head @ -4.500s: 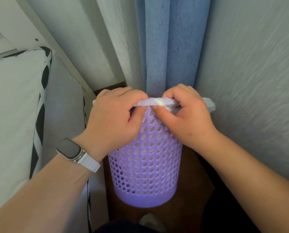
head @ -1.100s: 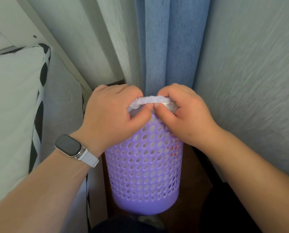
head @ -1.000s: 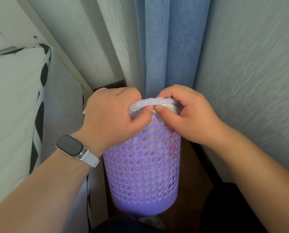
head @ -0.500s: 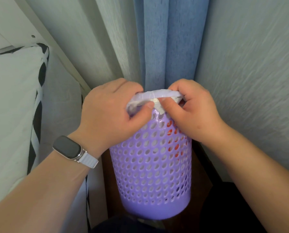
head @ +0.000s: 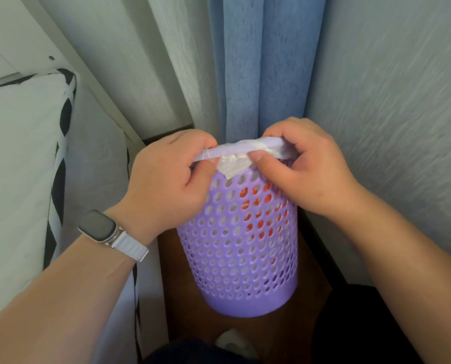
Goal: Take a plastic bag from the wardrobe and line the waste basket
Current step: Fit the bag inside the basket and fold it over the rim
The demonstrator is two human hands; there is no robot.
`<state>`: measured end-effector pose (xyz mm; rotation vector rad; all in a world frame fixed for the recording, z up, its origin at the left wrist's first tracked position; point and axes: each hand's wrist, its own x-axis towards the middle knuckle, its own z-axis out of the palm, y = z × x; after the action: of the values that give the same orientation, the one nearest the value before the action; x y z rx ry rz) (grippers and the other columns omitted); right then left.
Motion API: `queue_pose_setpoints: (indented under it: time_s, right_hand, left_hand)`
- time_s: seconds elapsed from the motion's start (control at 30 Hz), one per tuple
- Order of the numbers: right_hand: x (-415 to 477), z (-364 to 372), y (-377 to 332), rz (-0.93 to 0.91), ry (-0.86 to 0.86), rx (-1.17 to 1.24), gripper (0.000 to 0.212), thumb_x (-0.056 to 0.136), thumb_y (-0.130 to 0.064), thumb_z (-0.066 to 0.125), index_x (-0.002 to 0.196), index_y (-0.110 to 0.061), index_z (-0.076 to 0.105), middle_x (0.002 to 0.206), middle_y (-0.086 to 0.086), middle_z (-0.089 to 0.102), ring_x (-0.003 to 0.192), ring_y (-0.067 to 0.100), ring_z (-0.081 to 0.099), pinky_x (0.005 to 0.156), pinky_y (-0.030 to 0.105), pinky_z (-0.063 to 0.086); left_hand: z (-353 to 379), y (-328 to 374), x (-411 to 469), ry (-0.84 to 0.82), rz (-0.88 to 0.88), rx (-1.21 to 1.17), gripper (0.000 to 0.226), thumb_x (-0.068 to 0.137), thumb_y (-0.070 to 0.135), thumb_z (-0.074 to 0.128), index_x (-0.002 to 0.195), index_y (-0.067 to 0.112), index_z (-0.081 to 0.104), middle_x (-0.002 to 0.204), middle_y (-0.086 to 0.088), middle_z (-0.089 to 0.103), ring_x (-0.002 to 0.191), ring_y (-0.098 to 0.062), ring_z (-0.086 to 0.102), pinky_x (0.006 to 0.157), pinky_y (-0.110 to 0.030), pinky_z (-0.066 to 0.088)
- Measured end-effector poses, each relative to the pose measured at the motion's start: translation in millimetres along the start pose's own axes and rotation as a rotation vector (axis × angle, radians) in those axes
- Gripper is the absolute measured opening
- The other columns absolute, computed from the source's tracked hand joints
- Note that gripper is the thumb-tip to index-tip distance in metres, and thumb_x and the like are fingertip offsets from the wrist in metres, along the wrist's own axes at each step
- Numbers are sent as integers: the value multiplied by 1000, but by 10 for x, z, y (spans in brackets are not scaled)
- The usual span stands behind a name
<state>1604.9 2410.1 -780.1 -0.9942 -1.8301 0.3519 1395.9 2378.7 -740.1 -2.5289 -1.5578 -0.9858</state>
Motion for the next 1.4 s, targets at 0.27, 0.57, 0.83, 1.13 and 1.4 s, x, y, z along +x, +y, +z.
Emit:
queue_pose_setpoints:
  time_s: [0.27,0.57,0.83,1.13,1.4]
  right_hand:
    - [-65,107,-28,1,-9,-43,23,88,-38,57,81,-16,59,74,-12,48,70,17,46,67,41,42]
    - [-36,45,-77,-39,-67,-3,21,84,-37,64,87,-16,66,78,-3,60,74,17,52,72,39,43]
    - [25,-46,6,-64,-29,-121,29,87,-42,61,84,-14,64,74,3,58,72,24,52,70,43,43]
    - [-60,91,-101,67,34,-51,32,82,-43,61,71,-14,58,63,-2,53,65,14,45,63,35,39]
    - [-37,53,-74,-10,-39,10,27,83,-40,66,86,-13,67,76,-1,60,73,17,52,69,31,41]
  left_hand:
    - [10,88,44,-45,152,110,33,91,29,56,116,11,65,92,-2,68,82,-24,61,72,-39,47]
    - [27,62,36,-76,111,121,18,89,20,51,97,13,65,85,-1,64,79,-22,57,68,-31,40]
    - [25,23,15,-28,27,-28,21,91,24,47,92,11,63,83,5,60,77,-14,54,67,-30,42]
    - [31,77,47,-36,174,96,31,93,26,54,116,8,65,95,-7,67,85,-25,60,77,-37,47]
    - [5,26,48,-49,117,66,20,89,20,48,93,11,65,81,-1,63,76,-22,56,67,-36,41]
